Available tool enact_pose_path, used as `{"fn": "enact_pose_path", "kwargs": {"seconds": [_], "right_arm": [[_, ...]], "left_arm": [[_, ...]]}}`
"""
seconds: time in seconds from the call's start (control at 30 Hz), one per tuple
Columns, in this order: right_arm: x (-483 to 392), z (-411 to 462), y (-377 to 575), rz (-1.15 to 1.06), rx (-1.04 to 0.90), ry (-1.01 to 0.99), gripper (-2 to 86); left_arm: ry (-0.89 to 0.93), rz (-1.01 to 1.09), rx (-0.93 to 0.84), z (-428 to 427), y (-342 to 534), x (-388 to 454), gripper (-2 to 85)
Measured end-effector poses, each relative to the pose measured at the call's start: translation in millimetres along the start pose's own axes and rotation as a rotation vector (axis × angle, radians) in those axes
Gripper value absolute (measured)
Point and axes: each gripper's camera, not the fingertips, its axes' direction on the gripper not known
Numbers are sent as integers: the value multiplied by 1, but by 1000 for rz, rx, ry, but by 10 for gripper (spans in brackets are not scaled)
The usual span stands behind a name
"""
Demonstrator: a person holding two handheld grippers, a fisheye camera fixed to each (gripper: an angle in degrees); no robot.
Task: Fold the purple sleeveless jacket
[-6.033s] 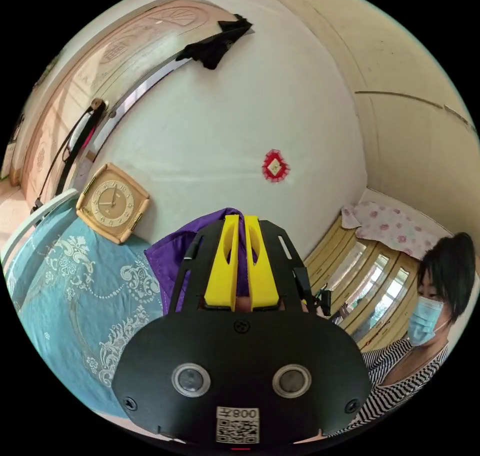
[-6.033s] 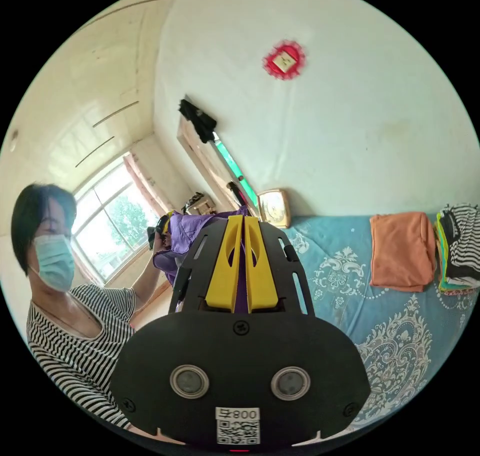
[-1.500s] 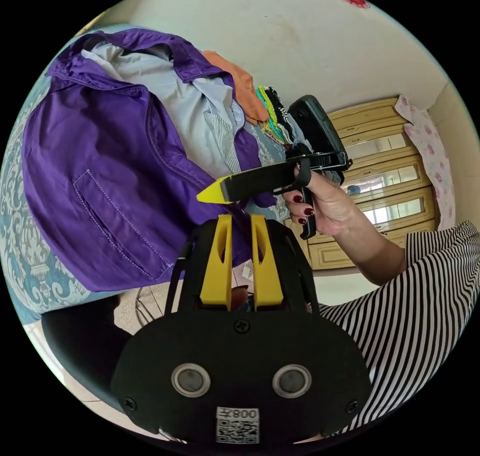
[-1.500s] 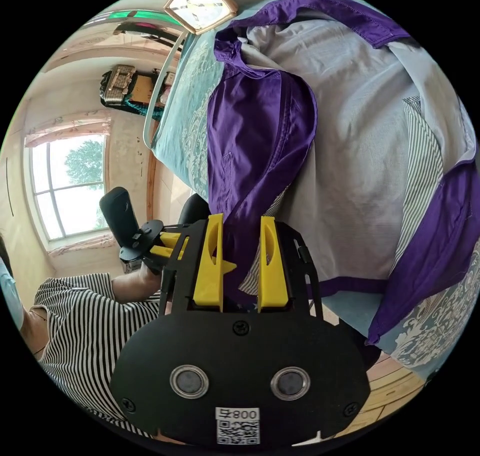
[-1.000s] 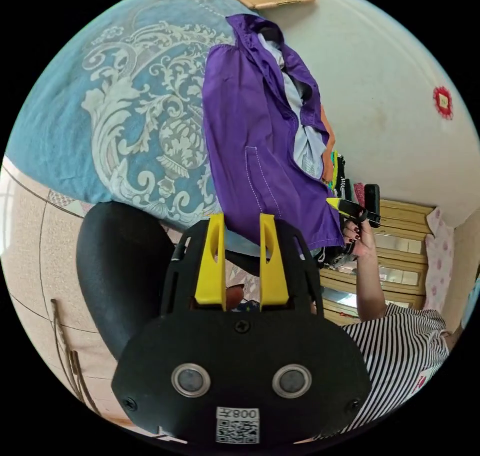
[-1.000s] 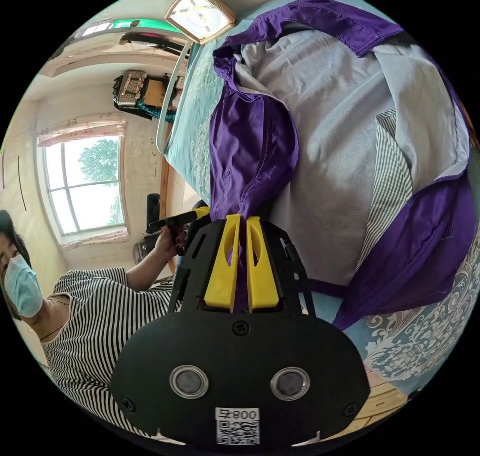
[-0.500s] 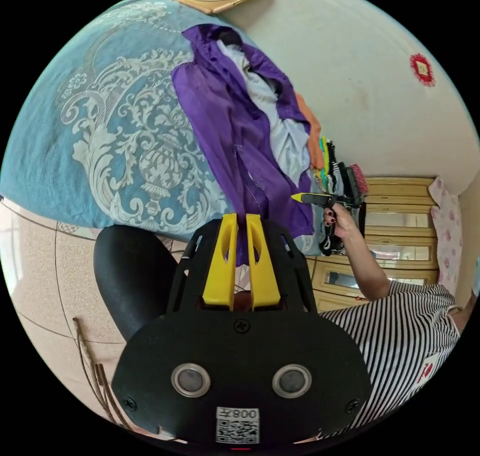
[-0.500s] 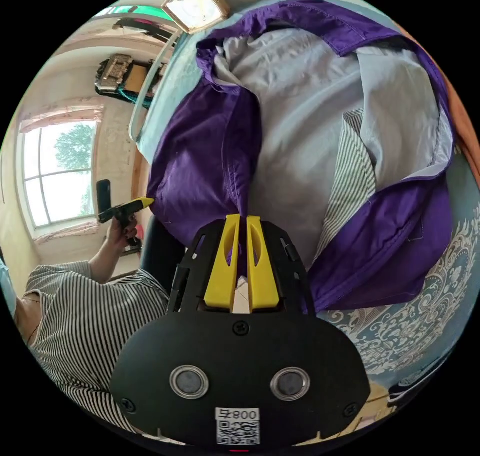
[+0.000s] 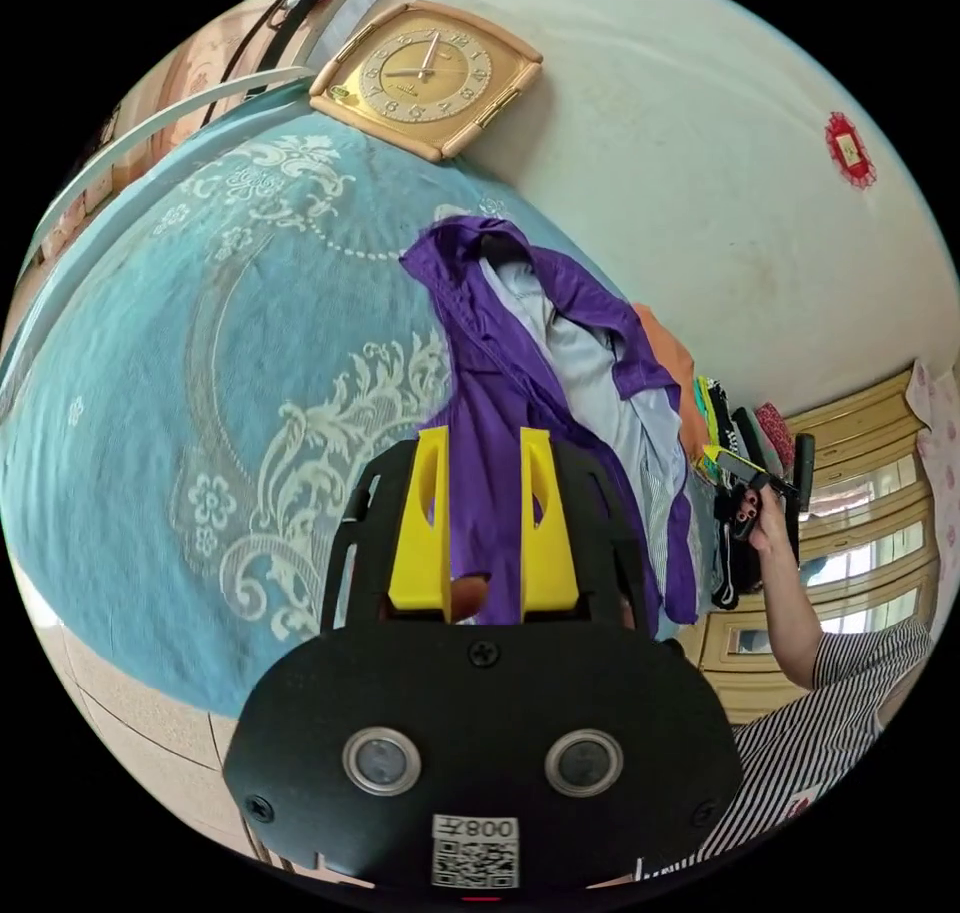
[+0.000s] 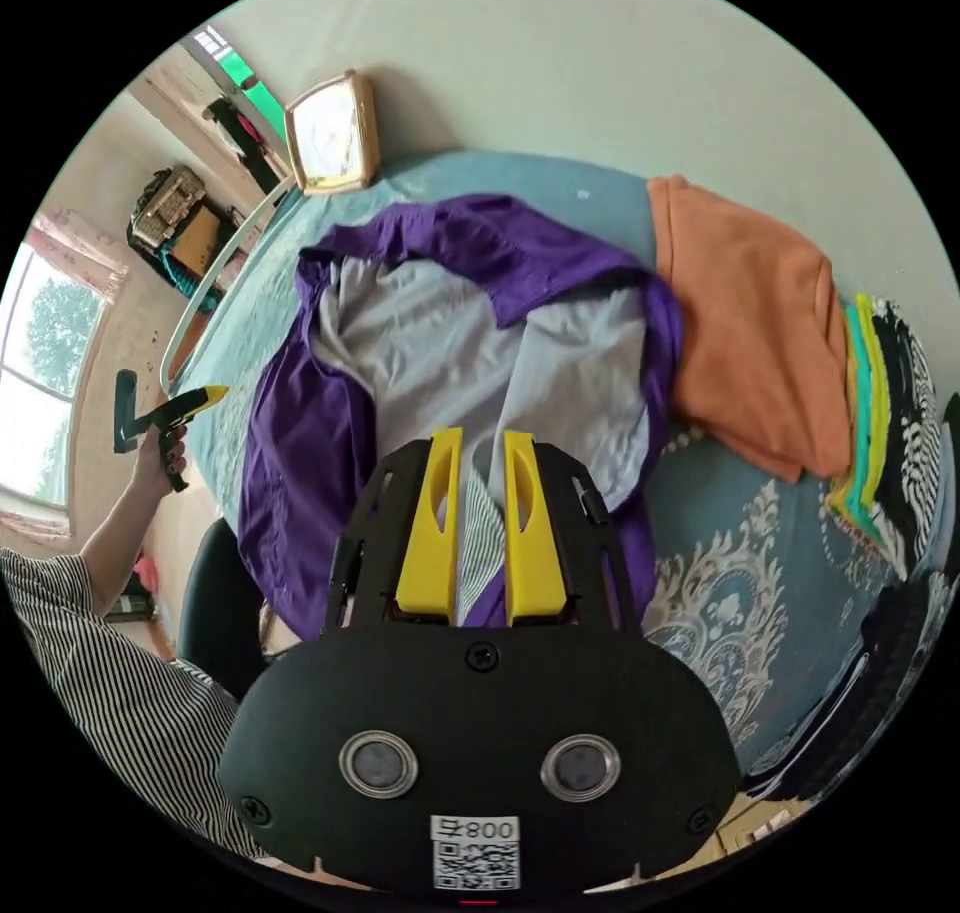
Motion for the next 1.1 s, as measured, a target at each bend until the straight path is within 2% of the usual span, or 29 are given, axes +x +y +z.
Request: {"fn": "enact_pose_path", "kwargs": {"seconds": [0.1,0.3,0.4,0.5,0.6,0.67,0.73,0.8,0.9,0.97,1.03,1.1], "right_arm": [[3,4,-70,-40,73,28,114],[2,62,-182,-75,39,10,132],[-6,112,-210,-96,-81,0,112],[-15,151,-210,-102,-189,-2,47],[-27,121,-195,-114,-49,-6,18],[-37,70,-190,-131,120,28,10],[-41,37,-201,-128,212,50,8],[-42,15,-222,-98,276,45,8],[-45,25,-267,-65,200,141,11],[-40,61,-283,-8,27,258,18],[-33,75,-274,21,-32,258,25],[-24,75,-250,46,-14,215,36]], "left_arm": [[-31,-25,30,17,-43,0,123],[-55,-22,-22,56,-99,5,98],[-65,-11,-45,71,-109,13,41],[-13,19,-18,66,-115,23,12],[24,105,100,33,-123,42,5],[18,180,181,9,-134,57,4],[-5,230,306,-17,-160,75,4],[-15,243,349,-26,-190,85,6],[-92,184,256,-12,-232,87,14],[-55,152,215,-7,-230,80,27],[74,165,145,-4,-200,67,58],[87,196,76,-3,-162,56,76]]}}
